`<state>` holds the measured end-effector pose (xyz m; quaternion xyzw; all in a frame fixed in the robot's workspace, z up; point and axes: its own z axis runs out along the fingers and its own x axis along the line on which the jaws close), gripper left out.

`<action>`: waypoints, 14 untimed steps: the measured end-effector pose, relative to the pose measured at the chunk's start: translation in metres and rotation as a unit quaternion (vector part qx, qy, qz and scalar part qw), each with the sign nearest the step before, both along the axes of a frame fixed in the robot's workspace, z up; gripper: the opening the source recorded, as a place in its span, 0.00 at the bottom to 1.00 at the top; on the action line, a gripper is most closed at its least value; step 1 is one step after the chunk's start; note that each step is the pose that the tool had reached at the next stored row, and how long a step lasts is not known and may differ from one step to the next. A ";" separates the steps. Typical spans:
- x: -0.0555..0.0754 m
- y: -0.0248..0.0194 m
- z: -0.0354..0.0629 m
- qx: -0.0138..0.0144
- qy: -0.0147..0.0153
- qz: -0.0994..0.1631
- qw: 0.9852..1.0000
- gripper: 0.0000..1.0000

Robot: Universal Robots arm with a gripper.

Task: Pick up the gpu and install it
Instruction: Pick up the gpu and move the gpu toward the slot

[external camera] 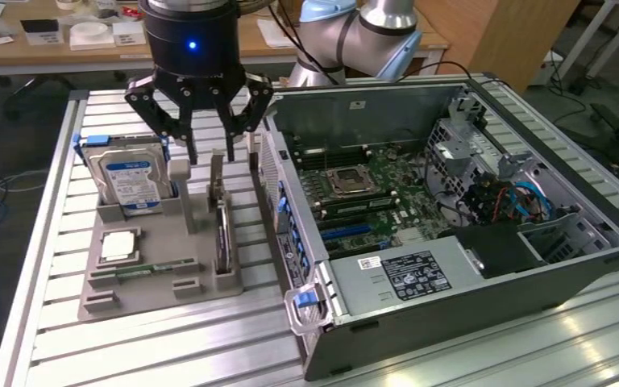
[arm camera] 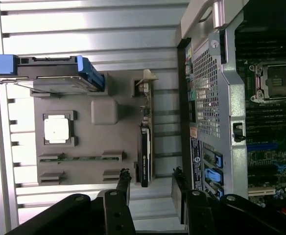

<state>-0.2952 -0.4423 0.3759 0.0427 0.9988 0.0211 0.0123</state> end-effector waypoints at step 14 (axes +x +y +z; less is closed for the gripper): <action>-0.004 0.0000 -0.0149 0.000 0.000 0.000 1.000 0.47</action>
